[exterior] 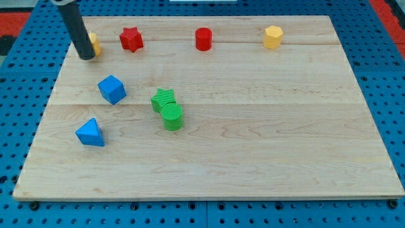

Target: Push the blue cube to the top of the green blocks

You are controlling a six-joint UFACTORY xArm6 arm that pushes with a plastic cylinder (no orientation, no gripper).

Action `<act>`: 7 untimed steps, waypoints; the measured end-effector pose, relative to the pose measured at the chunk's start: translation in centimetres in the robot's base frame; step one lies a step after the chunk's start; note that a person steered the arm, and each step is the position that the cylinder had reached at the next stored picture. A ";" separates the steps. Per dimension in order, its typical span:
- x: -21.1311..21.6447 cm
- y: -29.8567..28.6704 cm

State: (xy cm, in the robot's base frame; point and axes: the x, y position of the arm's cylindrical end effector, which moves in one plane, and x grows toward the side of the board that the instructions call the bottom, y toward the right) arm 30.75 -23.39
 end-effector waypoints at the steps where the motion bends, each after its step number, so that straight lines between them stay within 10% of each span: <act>1: -0.5 1.7; 7: 1.2 0.1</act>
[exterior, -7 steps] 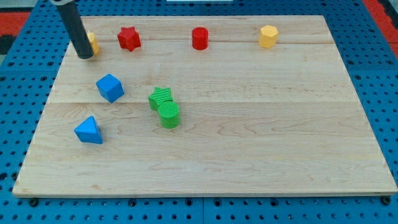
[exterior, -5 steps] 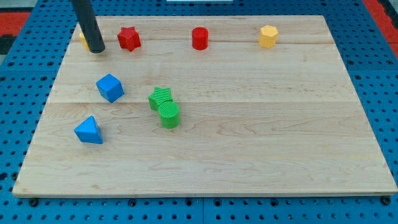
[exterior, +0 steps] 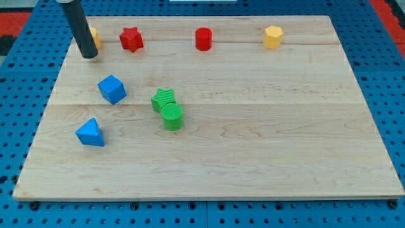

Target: Push the blue cube to the top of the green blocks

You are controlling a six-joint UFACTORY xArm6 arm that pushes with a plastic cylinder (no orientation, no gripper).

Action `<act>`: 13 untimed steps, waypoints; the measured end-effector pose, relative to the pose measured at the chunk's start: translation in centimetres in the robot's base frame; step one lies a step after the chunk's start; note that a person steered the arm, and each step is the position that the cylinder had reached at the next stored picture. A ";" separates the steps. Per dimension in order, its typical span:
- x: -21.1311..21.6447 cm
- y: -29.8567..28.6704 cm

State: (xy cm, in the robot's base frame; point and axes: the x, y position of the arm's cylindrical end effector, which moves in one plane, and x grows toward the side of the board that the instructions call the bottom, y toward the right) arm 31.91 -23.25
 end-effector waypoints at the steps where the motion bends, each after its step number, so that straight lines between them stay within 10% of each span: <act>1: 0.3 0.0; 7: 11.8 2.6; 13: 6.7 7.3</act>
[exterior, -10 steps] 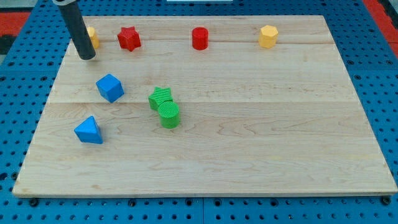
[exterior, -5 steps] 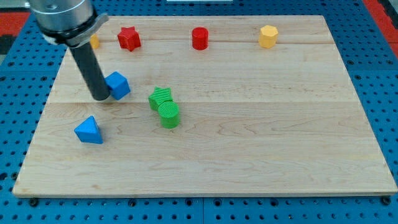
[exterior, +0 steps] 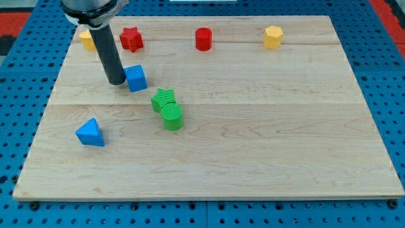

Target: Push the blue cube to the top of the green blocks

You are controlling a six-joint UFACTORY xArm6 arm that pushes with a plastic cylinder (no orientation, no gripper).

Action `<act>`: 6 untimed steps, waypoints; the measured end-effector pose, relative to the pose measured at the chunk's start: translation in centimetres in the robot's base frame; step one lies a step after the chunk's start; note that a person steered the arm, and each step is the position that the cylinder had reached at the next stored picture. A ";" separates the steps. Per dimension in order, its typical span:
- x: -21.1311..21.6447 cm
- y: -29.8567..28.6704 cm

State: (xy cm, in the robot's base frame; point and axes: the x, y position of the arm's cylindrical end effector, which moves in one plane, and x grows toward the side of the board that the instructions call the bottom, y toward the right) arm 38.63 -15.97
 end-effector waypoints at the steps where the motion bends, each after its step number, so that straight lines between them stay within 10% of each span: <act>1: -0.1 2.0; 4: 1.5 4.8; 6: 10.3 3.3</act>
